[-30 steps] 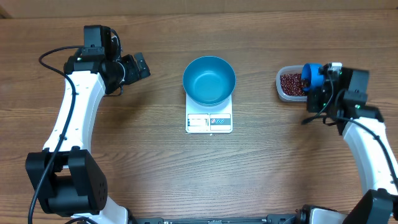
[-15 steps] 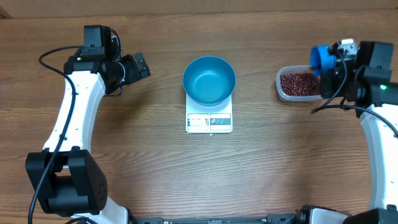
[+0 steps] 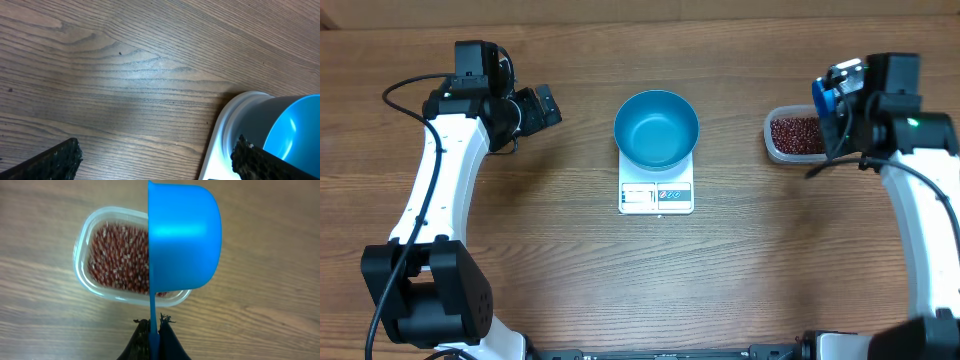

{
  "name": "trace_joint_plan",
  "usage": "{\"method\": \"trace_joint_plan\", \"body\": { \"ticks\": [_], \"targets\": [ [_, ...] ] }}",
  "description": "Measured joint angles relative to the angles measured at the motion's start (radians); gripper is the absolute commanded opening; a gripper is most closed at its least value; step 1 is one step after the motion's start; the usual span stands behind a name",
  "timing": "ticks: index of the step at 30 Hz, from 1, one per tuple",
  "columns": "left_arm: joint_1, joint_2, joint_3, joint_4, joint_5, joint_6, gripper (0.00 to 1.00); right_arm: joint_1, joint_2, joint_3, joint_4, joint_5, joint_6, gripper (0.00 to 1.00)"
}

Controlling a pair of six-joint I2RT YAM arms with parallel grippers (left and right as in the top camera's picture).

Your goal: Scoop item into bowl and weigh 150g on scale

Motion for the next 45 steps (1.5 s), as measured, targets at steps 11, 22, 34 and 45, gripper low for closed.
{"method": "trace_joint_plan", "body": {
  "ticks": [11, 22, 34, 45],
  "targets": [
    [0.000, 0.000, 0.000, 0.000, 0.000, 0.000, 1.00, 0.018, 0.134, 0.000, -0.008, 0.076, -0.079, 0.04],
    [0.000, 0.000, 0.000, 0.000, 0.000, 0.000, 0.99, 0.018, 0.197, 0.000, 0.014, 0.080, -0.139, 0.04],
    [0.000, 0.000, 0.000, 0.000, 0.000, 0.000, 1.00, 0.018, 0.203, 0.000, 0.037, 0.079, -0.146, 0.45],
    [0.000, 0.000, 0.000, 0.000, 0.000, 0.000, 1.00, 0.018, 0.187, 0.047, 0.001, 0.043, -0.052, 0.64]
  ]
}}
